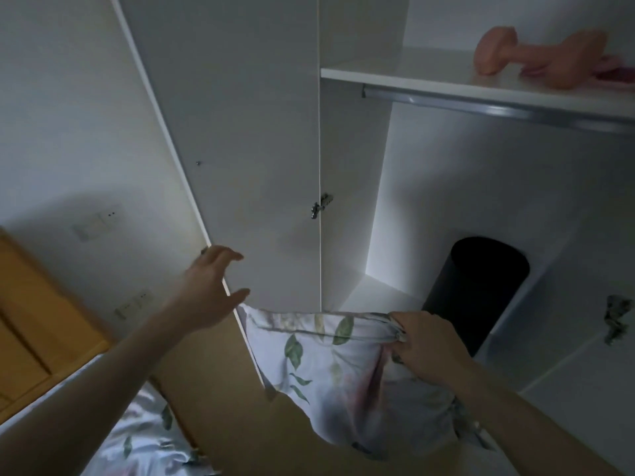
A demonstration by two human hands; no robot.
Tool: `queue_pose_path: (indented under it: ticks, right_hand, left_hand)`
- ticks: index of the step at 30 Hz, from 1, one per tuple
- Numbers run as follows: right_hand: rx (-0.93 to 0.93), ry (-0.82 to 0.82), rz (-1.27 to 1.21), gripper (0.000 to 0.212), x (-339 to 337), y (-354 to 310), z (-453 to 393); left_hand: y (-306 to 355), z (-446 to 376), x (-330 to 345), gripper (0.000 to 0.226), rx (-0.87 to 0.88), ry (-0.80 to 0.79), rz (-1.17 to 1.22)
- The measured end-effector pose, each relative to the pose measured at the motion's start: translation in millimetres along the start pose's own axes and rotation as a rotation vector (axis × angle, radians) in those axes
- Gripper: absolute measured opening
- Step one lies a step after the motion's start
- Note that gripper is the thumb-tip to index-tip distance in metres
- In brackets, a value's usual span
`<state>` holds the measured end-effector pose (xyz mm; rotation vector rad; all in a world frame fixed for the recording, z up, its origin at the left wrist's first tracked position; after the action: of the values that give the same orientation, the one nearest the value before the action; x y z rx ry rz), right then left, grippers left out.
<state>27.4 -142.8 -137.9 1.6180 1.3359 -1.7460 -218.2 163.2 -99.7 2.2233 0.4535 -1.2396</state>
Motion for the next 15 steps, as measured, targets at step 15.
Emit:
queue_pose_path:
  ticks: [15]
  right_hand:
    - [-0.043, 0.163, 0.062, 0.035, -37.3, -20.7, 1.8]
  left_hand:
    - [-42.4, -100.1, -18.2, 0.061, -0.458, 0.236, 0.323]
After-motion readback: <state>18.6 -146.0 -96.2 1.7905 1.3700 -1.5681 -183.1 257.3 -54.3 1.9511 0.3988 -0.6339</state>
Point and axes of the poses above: each hand's wrist, its own z-axis away from the middle knuckle, its own x-axis out of the palm, y = z × x, the point moved 1 cm from there along -z, towards the middle knuckle, and after that the axes turned 10 degrees about y, right-handed, at the moved point
